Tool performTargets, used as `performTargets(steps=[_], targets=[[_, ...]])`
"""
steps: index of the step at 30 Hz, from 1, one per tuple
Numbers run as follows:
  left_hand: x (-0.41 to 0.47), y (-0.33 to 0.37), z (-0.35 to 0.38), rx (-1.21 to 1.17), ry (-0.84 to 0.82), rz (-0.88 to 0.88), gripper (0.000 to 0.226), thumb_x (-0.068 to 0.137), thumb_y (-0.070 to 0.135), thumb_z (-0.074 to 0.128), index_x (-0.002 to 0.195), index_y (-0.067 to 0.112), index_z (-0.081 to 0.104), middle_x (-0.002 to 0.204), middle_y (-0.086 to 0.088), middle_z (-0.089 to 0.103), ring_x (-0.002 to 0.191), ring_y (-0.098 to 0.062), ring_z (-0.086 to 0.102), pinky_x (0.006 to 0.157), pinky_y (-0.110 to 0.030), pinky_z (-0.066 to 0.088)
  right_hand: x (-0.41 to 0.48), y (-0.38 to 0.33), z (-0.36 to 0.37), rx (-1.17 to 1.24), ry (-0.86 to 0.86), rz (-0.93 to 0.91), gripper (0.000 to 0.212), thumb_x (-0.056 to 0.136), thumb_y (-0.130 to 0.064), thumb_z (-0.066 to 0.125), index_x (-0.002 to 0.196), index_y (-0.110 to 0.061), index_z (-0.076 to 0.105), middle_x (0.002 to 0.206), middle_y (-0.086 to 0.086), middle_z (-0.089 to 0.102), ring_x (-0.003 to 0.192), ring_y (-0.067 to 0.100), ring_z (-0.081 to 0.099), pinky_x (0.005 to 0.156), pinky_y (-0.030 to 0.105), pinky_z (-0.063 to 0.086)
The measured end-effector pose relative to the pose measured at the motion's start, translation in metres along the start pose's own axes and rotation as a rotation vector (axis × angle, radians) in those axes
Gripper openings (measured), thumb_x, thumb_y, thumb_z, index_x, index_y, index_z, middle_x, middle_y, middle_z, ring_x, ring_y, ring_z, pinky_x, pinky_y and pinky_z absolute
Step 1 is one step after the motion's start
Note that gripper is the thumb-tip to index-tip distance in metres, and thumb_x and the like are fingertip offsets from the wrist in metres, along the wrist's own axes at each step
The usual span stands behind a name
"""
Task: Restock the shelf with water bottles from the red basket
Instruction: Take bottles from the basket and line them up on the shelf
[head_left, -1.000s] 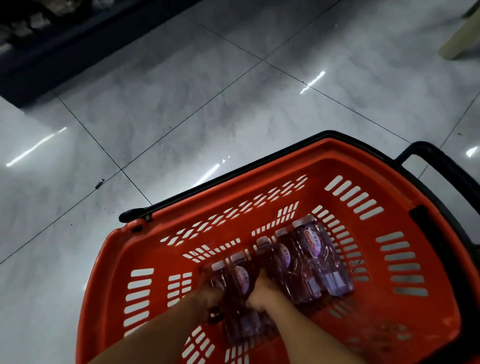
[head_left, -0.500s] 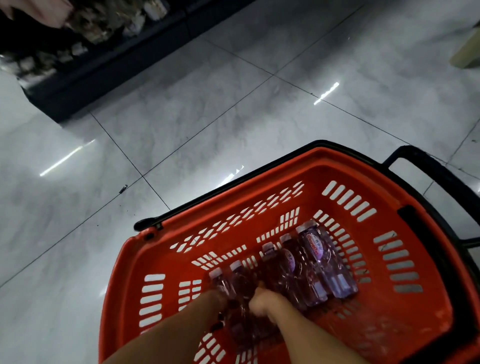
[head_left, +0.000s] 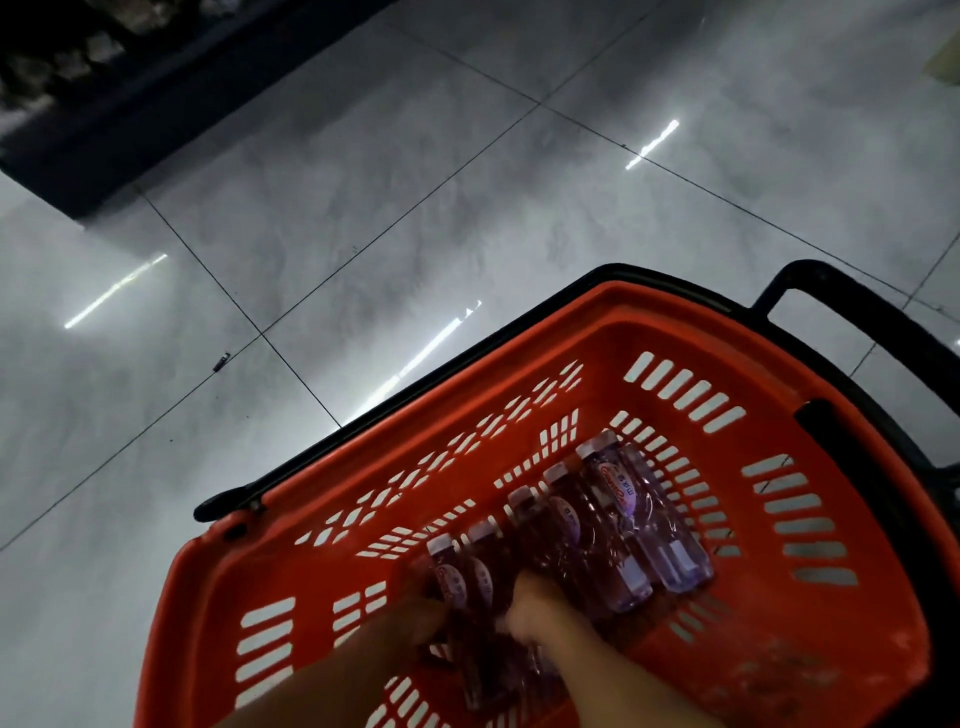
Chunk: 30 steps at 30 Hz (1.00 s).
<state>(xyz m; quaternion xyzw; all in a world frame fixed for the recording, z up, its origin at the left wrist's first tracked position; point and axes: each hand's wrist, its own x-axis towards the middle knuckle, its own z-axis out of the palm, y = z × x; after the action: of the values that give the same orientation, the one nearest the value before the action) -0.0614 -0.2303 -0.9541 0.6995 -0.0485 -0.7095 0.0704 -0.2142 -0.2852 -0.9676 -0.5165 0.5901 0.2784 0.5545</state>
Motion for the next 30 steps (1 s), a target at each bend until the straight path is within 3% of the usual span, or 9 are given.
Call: performTargets(steps=[7,9,11,13,17,20,25,28,30], targets=[[-0.053,0.009,-0.005,-0.097,-0.145,0.12,0.05,0.077,0.004,0.073,0.123,0.014,0.058,0.113,-0.014,0.072,0.11,-0.033,0.066,0.098,-0.051,0.051,-0.047,-0.02,-0.07,-0.061,-0.232,0.036,0.048,0.084,-0.014,0.072,0.128,-0.002,0.056,0.13,0.017,0.059,0.115,0.038,0.058,0.096,0.053,0.049],[-0.082,0.025,0.0,-0.055,-0.207,0.207,0.059,0.073,0.01,0.079,0.126,0.015,0.054,0.115,-0.015,0.071,0.11,-0.034,0.066,0.098,-0.05,0.05,-0.079,-0.019,-0.098,-0.011,-0.213,0.007,0.045,0.085,-0.009,0.07,0.127,-0.004,0.054,0.121,0.016,0.06,0.107,0.038,0.059,0.083,0.053,0.055],[-0.109,0.04,0.007,-0.048,-0.262,0.298,0.058,0.074,0.012,0.08,0.127,0.012,0.056,0.117,-0.017,0.07,0.112,-0.037,0.064,0.101,-0.053,0.048,-0.119,-0.012,-0.121,0.1,-0.206,-0.061,0.028,0.091,-0.003,0.06,0.118,-0.009,0.054,0.099,0.013,0.062,0.091,0.033,0.06,0.058,0.047,0.058],[-0.137,0.059,0.017,-0.056,-0.308,0.401,0.056,0.075,0.008,0.079,0.127,0.011,0.059,0.119,-0.02,0.068,0.111,-0.038,0.064,0.1,-0.055,0.047,-0.161,0.004,-0.141,0.233,-0.183,-0.139,0.022,0.096,-0.001,0.053,0.114,-0.013,0.055,0.09,0.011,0.063,0.084,0.029,0.062,0.052,0.044,0.056],[-0.206,0.1,0.065,-0.013,-0.438,0.645,0.076,0.05,0.024,0.097,0.117,0.01,0.065,0.101,-0.015,0.073,0.081,-0.027,0.069,0.079,-0.045,0.053,-0.256,0.043,-0.171,0.52,0.053,-0.303,0.029,0.095,-0.002,0.055,0.117,-0.021,0.058,0.105,0.011,0.068,0.098,0.028,0.063,0.082,0.049,0.052],[-0.269,0.125,0.112,0.041,-0.612,0.794,0.076,0.038,0.027,0.1,0.107,0.012,0.072,0.099,-0.013,0.074,0.079,-0.023,0.073,0.065,-0.039,0.06,-0.341,0.08,-0.177,0.766,0.239,-0.448,0.026,0.096,-0.001,0.052,0.108,-0.022,0.061,0.104,0.005,0.069,0.104,0.026,0.061,0.095,0.056,0.045],[-0.377,0.141,0.209,0.333,-0.842,0.984,0.069,0.037,0.034,0.098,0.1,0.014,0.076,0.095,-0.013,0.074,0.08,-0.026,0.073,0.068,-0.042,0.06,-0.477,0.155,-0.151,1.061,0.611,-0.631,0.027,0.095,0.001,0.052,0.109,-0.021,0.059,0.1,-0.002,0.068,0.098,0.022,0.065,0.086,0.048,0.048],[-0.428,0.124,0.275,0.49,-0.968,1.047,0.072,0.04,0.037,0.096,0.105,0.016,0.074,0.101,-0.012,0.073,0.087,-0.025,0.071,0.078,-0.047,0.058,-0.548,0.199,-0.11,1.16,0.86,-0.697,0.032,0.093,0.004,0.051,0.117,-0.016,0.058,0.107,0.005,0.066,0.101,0.025,0.062,0.094,0.054,0.047],[-0.458,0.101,0.323,0.589,-1.089,1.06,0.075,0.039,0.039,0.096,0.107,0.018,0.073,0.1,-0.009,0.074,0.085,-0.022,0.071,0.073,-0.04,0.058,-0.593,0.225,-0.071,1.239,1.044,-0.718,0.036,0.093,0.007,0.048,0.121,-0.013,0.057,0.107,0.008,0.065,0.096,0.023,0.064,0.087,0.044,0.053]])
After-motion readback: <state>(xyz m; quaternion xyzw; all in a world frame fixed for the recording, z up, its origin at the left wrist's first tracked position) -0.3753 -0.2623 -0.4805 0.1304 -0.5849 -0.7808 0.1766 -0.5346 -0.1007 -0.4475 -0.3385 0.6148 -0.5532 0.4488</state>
